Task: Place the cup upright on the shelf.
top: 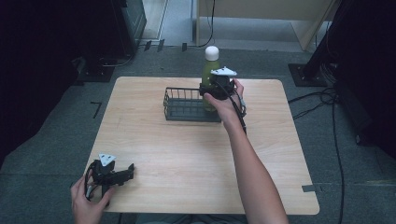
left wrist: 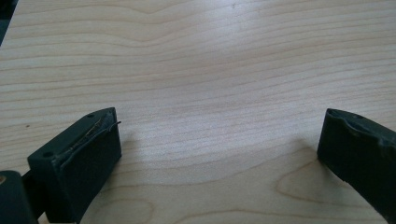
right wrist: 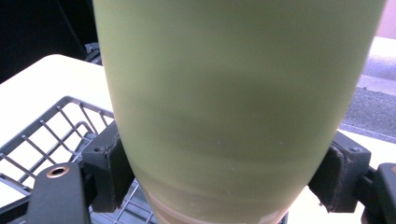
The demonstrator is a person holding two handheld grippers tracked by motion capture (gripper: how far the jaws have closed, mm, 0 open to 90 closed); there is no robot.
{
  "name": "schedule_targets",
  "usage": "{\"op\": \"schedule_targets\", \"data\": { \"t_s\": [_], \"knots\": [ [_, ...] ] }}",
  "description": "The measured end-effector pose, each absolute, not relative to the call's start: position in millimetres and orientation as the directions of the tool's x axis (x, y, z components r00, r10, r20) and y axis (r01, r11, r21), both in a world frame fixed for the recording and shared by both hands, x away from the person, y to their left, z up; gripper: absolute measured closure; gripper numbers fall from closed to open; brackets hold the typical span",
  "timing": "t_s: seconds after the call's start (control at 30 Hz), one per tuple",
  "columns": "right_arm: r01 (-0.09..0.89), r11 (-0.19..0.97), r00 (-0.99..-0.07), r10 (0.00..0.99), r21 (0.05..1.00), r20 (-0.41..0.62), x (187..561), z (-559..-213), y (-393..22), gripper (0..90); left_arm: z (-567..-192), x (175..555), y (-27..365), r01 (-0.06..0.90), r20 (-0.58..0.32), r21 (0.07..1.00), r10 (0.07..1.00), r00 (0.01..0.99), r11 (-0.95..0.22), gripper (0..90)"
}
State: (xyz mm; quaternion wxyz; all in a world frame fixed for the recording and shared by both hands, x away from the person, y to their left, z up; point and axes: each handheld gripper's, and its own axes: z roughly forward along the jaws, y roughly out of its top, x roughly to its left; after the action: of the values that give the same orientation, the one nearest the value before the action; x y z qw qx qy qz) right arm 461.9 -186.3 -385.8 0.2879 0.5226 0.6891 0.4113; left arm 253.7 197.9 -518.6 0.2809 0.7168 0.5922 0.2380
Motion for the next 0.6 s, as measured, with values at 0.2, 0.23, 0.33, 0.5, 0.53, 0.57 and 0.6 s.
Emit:
{"op": "schedule_targets", "data": {
  "t_s": [0.2, 0.23, 0.33, 0.5, 0.53, 0.57, 0.6],
  "knots": [
    [0.486, 0.123, -0.291, 0.956, 0.865, 0.027, 461.2, -389.1, -187.0, 20.1, -518.6, 253.7, 197.9, 0.715, 0.009, 0.685, 0.983, 0.185, -0.141, 0.0],
    [0.484, 0.124, -0.293, 0.956, 0.866, 0.026, 461.0, -389.4, -187.3, 20.1, -518.6, 253.7, 197.9, 0.715, 0.009, 0.685, 0.983, 0.185, -0.141, 0.0],
    [0.479, 0.119, -0.291, 0.956, 0.870, 0.029, 460.8, -390.3, -188.4, 20.1, -518.6, 253.7, 197.9, 0.715, 0.009, 0.685, 0.983, 0.186, -0.141, 0.0],
    [0.476, 0.106, -0.293, 0.955, 0.873, 0.044, 459.1, -391.9, -190.7, 19.7, -518.5, 253.7, 197.9, 0.715, 0.008, 0.685, 0.983, 0.185, -0.141, 0.0],
    [0.479, 0.109, -0.296, 0.954, 0.871, 0.043, 458.4, -391.7, -191.4, 19.6, -518.5, 253.7, 197.9, 0.715, 0.009, 0.684, 0.983, 0.185, -0.141, 0.0],
    [0.479, 0.112, -0.299, 0.953, 0.871, 0.042, 458.0, -391.7, -191.8, 19.6, -518.5, 253.7, 197.9, 0.715, 0.009, 0.685, 0.983, 0.185, -0.141, 0.0],
    [0.479, 0.115, -0.304, 0.952, 0.870, 0.041, 457.4, -391.9, -192.3, 19.5, -518.5, 253.7, 197.9, 0.715, 0.009, 0.685, 0.983, 0.185, -0.141, 0.0]
  ]
}}
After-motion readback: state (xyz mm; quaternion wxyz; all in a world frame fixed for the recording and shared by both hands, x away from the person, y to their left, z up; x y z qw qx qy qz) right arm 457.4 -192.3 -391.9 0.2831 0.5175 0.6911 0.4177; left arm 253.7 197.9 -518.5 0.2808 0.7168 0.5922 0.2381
